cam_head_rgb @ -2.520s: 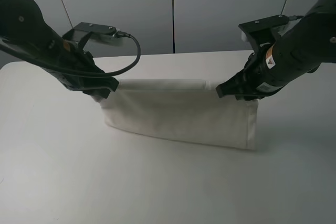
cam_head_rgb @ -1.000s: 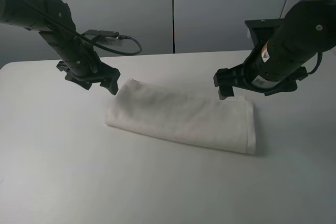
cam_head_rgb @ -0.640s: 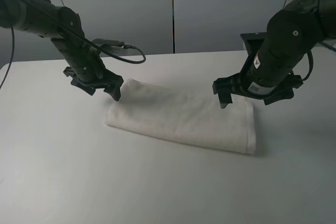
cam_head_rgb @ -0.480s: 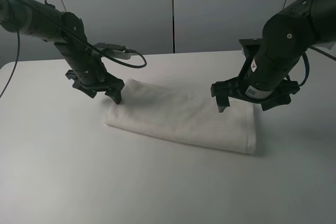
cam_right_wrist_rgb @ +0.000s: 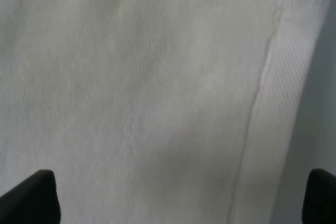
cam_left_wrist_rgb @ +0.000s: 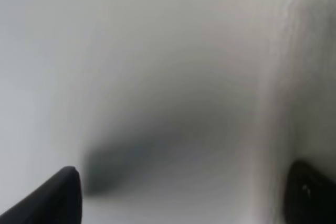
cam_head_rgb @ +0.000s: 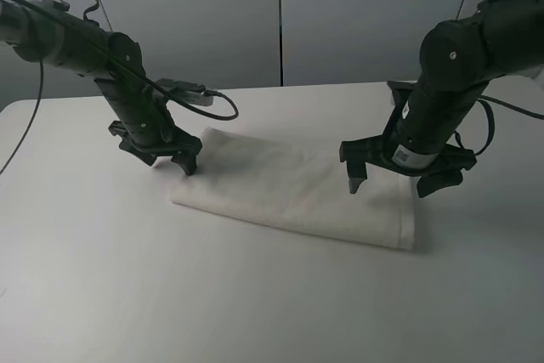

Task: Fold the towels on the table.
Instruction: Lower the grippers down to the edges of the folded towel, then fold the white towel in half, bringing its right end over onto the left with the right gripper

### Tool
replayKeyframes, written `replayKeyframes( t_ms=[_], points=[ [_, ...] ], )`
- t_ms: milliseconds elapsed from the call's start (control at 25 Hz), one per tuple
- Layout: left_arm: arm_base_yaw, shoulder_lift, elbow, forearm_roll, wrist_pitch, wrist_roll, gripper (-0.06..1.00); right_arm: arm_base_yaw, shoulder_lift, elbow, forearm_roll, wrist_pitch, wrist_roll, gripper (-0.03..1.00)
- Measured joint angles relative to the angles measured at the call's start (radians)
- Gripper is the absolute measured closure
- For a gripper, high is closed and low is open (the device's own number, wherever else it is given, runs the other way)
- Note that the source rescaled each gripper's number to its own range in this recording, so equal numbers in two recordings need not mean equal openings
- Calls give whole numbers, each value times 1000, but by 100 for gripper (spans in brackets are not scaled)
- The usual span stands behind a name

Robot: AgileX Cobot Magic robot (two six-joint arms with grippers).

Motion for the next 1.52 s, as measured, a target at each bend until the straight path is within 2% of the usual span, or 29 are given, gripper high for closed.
replayKeyframes(
  t_ms=[360, 760, 1160, 1320, 1520],
  points=[
    [0, 15, -19, -4, 17, 0, -4, 0, 138, -103, 0, 60, -15, 1],
    [0, 15, -19, -4, 23, 0, -4, -9, 189, -111, -4, 67, -19, 1],
    [0, 15, -21, 4, 29, 0, -4, -11, 194, -115, -56, 112, -19, 1],
    [0, 15, -21, 6, 29, 0, -4, -58, 194, -115, -52, 145, -24, 1],
    [0, 15, -21, 6, 29, 0, -4, -105, 194, -115, 7, 154, -84, 1]
  ],
)
